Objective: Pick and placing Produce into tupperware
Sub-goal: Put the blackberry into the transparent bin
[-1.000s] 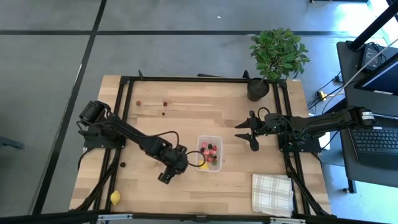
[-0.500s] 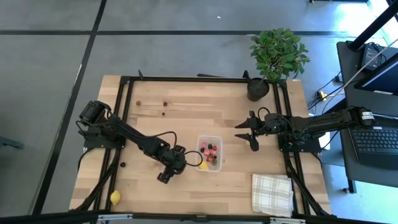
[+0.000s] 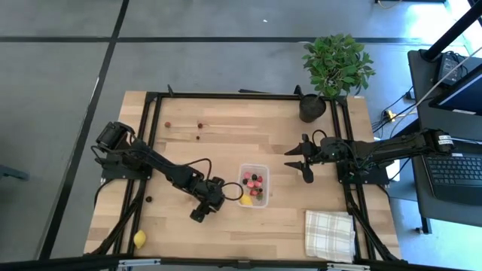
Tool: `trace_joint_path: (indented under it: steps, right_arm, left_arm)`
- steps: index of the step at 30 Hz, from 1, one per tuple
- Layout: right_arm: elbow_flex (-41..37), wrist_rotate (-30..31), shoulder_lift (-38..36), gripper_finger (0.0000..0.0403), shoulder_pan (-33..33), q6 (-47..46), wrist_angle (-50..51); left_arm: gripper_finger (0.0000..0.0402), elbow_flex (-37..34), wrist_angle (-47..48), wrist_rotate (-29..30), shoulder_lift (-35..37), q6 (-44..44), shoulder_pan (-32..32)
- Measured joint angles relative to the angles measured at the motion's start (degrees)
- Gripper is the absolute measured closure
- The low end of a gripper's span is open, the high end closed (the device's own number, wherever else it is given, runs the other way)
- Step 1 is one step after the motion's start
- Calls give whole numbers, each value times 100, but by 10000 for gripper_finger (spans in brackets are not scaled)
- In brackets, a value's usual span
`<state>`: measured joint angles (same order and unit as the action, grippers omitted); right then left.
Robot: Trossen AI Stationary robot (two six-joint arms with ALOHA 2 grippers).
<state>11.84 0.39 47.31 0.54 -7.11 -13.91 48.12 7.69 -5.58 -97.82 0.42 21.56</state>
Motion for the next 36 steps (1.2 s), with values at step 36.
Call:
trace_joint_path:
  steps: [36]
  right_arm:
    - [0,2,0,205,0,-42,-50]
  left_arm:
    - [302,-33,-161,-208,-49,-79,-244]
